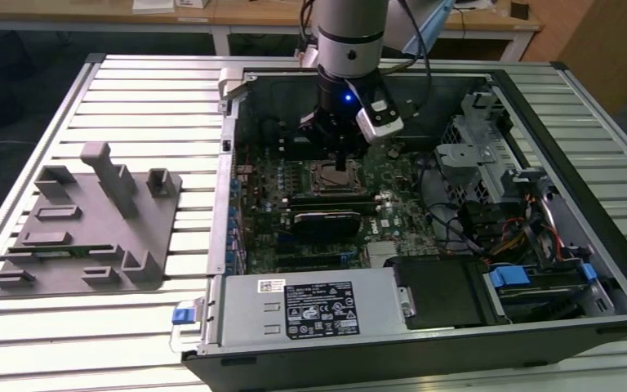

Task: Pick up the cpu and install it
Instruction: 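Install the first cpu locking lever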

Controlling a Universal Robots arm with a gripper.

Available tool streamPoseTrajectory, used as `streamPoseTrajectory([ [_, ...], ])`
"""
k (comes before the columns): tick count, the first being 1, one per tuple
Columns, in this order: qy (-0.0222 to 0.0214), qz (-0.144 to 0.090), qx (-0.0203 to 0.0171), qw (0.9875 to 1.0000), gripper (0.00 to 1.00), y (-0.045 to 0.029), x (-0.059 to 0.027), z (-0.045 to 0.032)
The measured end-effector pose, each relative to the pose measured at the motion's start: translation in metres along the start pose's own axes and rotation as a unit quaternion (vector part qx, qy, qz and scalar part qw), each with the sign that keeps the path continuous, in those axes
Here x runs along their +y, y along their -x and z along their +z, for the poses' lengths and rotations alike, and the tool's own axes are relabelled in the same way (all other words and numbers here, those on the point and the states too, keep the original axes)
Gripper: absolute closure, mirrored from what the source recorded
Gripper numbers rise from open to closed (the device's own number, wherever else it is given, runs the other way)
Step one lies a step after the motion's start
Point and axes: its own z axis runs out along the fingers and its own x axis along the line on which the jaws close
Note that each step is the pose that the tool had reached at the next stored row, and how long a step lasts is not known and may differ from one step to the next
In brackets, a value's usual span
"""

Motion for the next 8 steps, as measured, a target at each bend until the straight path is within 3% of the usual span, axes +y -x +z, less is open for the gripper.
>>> streamPoseTrajectory([
  [4,0.0,0.0,0.0,1.0,0.89,0.0005,-0.0003,-0.0089],
  [8,0.0,0.0,0.0,1.0,0.89,0.0005,-0.0003,-0.0102],
])
